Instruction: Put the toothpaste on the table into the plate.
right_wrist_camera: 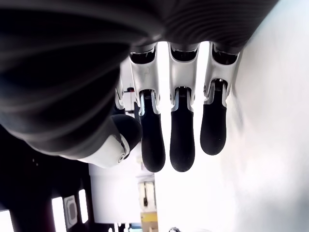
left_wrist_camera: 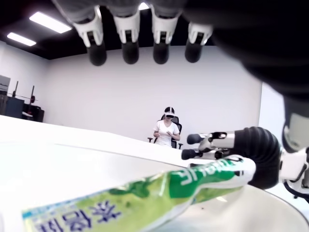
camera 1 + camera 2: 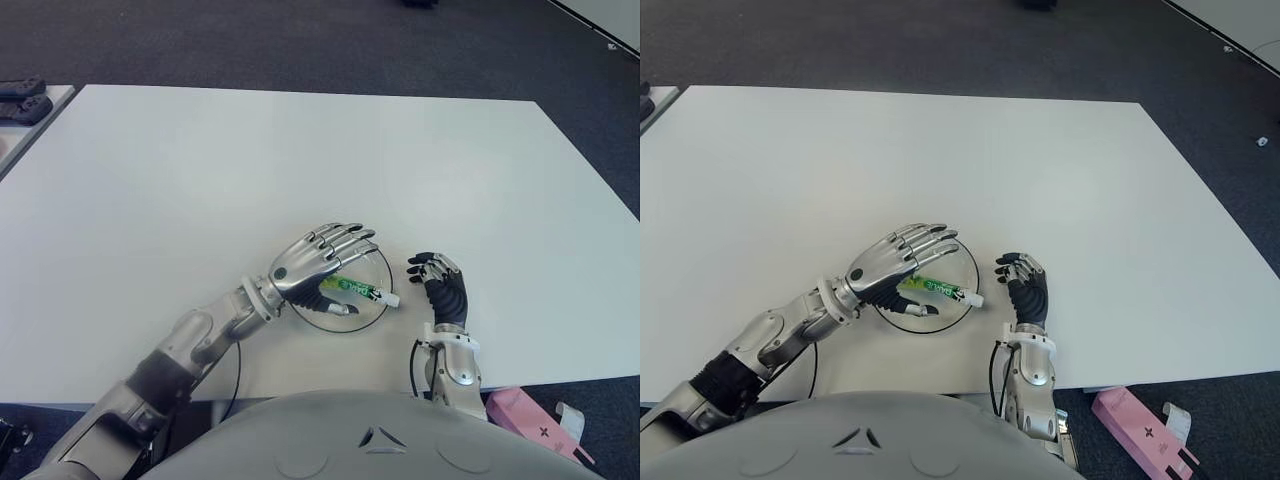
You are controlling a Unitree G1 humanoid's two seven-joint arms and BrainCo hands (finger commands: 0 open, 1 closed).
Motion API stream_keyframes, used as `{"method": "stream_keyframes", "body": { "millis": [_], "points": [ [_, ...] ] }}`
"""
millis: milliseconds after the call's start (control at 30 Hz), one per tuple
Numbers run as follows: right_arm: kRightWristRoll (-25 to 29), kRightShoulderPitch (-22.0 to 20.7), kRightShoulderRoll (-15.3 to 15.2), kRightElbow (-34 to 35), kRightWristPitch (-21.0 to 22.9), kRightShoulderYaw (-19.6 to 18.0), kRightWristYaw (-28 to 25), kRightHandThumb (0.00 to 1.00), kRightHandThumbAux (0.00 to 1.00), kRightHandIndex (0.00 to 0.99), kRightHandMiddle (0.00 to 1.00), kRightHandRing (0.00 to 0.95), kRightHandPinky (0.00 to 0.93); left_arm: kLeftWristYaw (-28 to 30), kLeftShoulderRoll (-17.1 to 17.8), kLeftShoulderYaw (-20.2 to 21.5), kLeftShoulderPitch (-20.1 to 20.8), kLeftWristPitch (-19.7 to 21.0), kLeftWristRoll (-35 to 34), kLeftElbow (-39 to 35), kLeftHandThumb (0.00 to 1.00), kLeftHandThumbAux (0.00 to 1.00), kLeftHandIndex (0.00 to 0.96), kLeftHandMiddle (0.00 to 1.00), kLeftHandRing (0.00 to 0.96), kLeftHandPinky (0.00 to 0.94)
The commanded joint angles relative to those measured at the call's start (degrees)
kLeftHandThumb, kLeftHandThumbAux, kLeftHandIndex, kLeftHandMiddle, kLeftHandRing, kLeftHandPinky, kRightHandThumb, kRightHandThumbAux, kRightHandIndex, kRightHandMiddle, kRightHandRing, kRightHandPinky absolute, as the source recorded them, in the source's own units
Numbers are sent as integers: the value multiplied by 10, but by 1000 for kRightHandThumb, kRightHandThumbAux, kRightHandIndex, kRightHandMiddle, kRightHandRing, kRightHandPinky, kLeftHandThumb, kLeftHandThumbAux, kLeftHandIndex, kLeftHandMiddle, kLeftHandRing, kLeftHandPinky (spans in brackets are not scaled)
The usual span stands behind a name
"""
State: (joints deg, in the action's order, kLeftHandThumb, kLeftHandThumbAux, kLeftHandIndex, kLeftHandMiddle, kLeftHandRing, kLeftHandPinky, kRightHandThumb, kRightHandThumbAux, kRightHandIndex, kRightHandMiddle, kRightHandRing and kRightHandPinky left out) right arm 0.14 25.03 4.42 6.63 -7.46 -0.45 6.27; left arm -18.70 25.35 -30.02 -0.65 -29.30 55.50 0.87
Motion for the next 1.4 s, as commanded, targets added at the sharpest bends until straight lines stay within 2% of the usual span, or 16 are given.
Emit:
{"method": "stream_keyframes", "body": {
  "millis": [33, 100, 200, 300, 400, 500, 533, 667, 767, 867, 967, 1067, 1167, 1400],
  "points": [
    [-1, 2, 5, -5, 9, 3, 0, 711, 726, 429, 496, 509, 508, -23, -25, 35, -29, 24, -47, 10, 154, 467, 0, 0, 0, 12],
    [1, 2, 5, -5, 7, 3, -1, 711, 726, 429, 496, 508, 506, -35, -42, 52, -35, 15, -88, 23, 177, 494, 0, 0, 0, 13],
    [2, 2, 6, -5, 6, 3, -1, 710, 726, 429, 495, 506, 506, -51, -48, 72, -34, -9, -130, 49, 215, 538, 0, 0, 0, 48],
    [3, 1, 5, -5, 6, 3, -2, 710, 726, 429, 493, 506, 507, -80, -59, 102, -24, -37, -173, 107, 246, 584, 10, 30, 37, 128],
    [4, 1, 4, -6, 6, 3, -3, 710, 726, 429, 493, 504, 505, -98, -109, 125, -39, -4, -201, 91, 264, 639, 52, 93, 108, 200],
    [2, -2, 3, -9, 6, 1, -2, 710, 726, 429, 494, 504, 507, -104, -137, 161, -46, 28, -238, 76, 268, 713, 110, 160, 185, 265],
    [2, -2, 3, -10, 5, 1, -2, 710, 726, 429, 495, 506, 509, -104, -144, 173, -49, 38, -250, 70, 296, 781, 162, 201, 219, 285],
    [3, -6, 2, -14, 6, -1, -3, 711, 726, 429, 497, 510, 514, -102, -187, 206, -62, 62, -302, 53, 391, 916, 270, 300, 282, 289],
    [5, -9, 2, -16, 7, -2, -4, 711, 727, 429, 497, 511, 515, -102, -209, 219, -67, 62, -325, 52, 606, 787, 367, 353, 316, 279],
    [5, -10, 2, -17, 5, -2, -4, 711, 727, 429, 496, 512, 516, -98, -223, 234, -75, 59, -347, 54, 678, 744, 401, 389, 343, 296],
    [3, -13, -1, -21, -1, -2, -6, 711, 727, 429, 494, 512, 511, -83, -232, 255, -84, 70, -383, 66, 701, 731, 415, 437, 394, 379],
    [3, -15, -3, -25, -4, -3, -8, 711, 727, 429, 495, 512, 509, -70, -231, 267, -82, 72, -399, 82, 708, 727, 420, 459, 419, 416],
    [4, -17, -2, -28, -4, -5, -9, 711, 727, 429, 497, 513, 516, -44, -221, 288, -71, 60, -435, 124, 706, 727, 422, 469, 432, 437],
    [-2, -23, 0, -30, 1, -7, -2, 710, 728, 429, 500, 512, 509, 10, -221, 305, -69, 31, -487, 147, 701, 726, 427, 476, 451, 459]
  ]
}}
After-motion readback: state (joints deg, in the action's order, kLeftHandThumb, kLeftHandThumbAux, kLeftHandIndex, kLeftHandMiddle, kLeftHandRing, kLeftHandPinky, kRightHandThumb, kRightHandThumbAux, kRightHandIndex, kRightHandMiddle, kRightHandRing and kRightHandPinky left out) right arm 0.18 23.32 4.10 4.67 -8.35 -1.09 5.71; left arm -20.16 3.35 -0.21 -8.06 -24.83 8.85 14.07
